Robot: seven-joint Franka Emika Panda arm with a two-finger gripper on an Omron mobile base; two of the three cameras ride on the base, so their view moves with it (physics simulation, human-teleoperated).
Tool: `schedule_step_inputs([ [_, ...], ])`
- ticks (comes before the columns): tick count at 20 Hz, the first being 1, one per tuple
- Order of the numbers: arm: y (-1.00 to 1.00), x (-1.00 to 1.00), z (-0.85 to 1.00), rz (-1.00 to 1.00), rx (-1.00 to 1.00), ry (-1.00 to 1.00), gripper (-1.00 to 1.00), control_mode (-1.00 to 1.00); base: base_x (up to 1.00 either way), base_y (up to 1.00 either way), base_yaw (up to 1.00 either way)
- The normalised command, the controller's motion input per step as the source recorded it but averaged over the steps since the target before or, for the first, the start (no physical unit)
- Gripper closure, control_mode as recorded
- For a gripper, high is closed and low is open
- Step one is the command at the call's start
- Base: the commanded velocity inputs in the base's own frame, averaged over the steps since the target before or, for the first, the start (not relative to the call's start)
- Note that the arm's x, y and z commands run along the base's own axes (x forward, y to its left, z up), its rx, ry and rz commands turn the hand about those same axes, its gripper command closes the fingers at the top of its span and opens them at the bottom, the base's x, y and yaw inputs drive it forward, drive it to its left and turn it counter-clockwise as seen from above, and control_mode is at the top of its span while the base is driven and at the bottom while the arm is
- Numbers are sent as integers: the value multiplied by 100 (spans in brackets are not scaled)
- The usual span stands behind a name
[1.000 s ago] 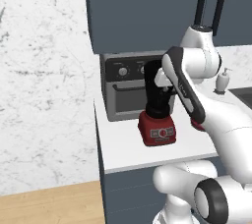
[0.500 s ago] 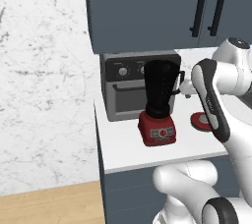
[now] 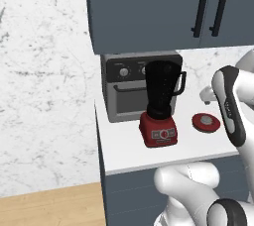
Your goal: Close the lid blender by securely placing the lid on top.
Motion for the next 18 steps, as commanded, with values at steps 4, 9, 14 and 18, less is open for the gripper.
schedule_step_inputs([
  [4, -34, 0, -11, -1, -5, 0, -100, -100, 0, 0, 0],
  [9, -39, 0, -37, -6, -5, 0, -100, -100, 0, 0, 0],
  [14, -35, 14, -49, -11, -3, 0, -100, -100, 0, 0, 0],
  [18, -36, 21, -34, -9, 0, 0, -100, -100, 0, 0, 0],
])
